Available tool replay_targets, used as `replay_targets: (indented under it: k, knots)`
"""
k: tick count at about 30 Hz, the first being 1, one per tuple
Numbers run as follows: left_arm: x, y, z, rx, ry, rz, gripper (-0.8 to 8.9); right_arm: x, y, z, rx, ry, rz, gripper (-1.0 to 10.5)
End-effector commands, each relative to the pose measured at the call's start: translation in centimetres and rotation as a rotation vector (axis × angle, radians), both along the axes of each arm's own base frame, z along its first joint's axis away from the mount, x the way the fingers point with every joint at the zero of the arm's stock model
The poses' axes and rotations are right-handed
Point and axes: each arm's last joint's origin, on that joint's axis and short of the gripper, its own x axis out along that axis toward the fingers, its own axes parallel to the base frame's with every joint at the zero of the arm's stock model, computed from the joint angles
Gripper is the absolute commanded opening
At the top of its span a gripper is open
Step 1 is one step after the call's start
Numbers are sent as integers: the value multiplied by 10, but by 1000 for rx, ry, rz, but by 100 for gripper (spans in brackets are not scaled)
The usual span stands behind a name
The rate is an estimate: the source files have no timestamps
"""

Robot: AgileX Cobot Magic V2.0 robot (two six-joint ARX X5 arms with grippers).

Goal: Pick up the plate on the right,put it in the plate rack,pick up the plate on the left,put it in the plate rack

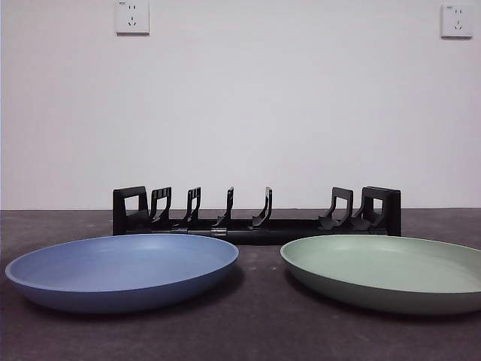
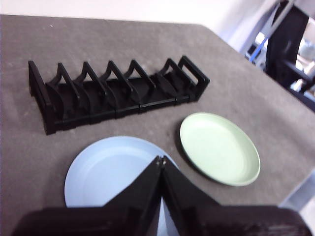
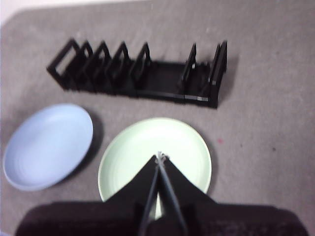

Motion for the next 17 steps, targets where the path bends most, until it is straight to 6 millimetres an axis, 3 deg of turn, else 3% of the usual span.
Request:
replay_targets:
  k: [1,11,12,14,15,17]
  knots:
    - [-3,0,7,57,-26,-33,-7,1,0,1,-39,3,32,-12]
    - [-1,-3,17,34,-30,-103,22,2,0,0,-38,23,33,41]
    - [0,-4,17,24,-25,-121,146,2,0,1,-38,19,33,153]
    - [2,-4,17,23,-19,-122,611,1,0,2,-35,15,31,461]
    - [2,-4,18,23,-20,-123,757,1,0,3,-32,13,27,589]
    - [3,-5,20,27,-28,-131,782,1,0,4,-18,19,17,633]
